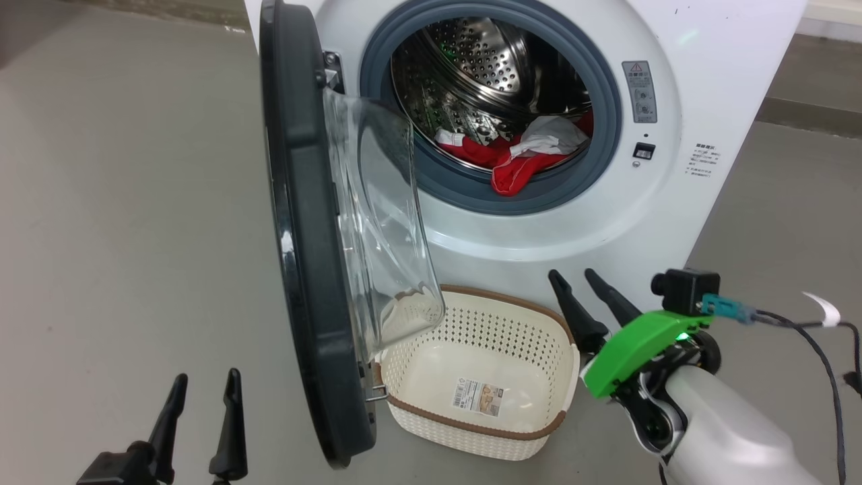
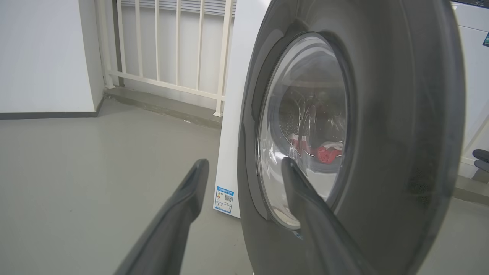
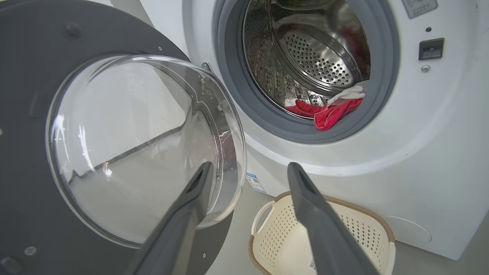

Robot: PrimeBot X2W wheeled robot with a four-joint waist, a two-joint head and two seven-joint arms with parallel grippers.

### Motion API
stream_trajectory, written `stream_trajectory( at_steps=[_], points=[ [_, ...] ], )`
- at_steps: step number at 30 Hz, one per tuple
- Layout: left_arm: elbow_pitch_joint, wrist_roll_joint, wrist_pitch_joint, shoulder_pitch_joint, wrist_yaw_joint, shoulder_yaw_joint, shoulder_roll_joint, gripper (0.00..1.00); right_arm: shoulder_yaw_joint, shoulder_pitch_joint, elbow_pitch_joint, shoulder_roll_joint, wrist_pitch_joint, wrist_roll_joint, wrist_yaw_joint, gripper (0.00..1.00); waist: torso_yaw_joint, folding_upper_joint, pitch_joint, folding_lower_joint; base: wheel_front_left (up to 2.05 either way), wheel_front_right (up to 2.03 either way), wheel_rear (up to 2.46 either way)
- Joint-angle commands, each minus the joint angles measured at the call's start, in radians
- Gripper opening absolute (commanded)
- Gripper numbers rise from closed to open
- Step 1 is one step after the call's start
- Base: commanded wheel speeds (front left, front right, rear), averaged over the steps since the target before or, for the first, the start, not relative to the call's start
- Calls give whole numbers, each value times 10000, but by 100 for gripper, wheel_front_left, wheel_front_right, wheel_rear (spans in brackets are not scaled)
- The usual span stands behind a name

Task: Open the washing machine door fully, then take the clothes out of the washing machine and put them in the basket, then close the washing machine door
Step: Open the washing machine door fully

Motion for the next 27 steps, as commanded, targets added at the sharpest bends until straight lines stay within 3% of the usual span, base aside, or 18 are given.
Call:
stream_trajectory(
  at_steps=[1, 7, 12, 18, 27],
  points=[
    [-304, -33, -78, -85, 69, 360, 130, 100, -269, 265, -303, 155, -132, -602, 52, 100, -5, 0, -1, 1, 0, 0, 0],
    [-421, -52, -78, -27, 52, 429, 129, 100, -2863, 1650, -1659, 710, -133, -4323, 52, 100, -32, 0, 12, 1, 0, 0, 0],
    [-392, -56, -78, -13, 30, 397, 127, 100, -3885, 2502, -2693, 907, -134, -5951, 52, 100, -18, 0, 11, 1, 0, 0, 0],
    [-353, -42, -78, -11, 35, 400, 124, 100, -4037, 3172, -3490, 918, -135, -6050, 52, 100, -21, 0, -34, 1, 0, 0, 0],
    [-381, -62, -78, 26, 38, 449, 121, 100, -4107, 3444, -3744, 920, -135, -6081, 52, 100, -63, 0, -62, 1, 0, 0, 0]
  ],
)
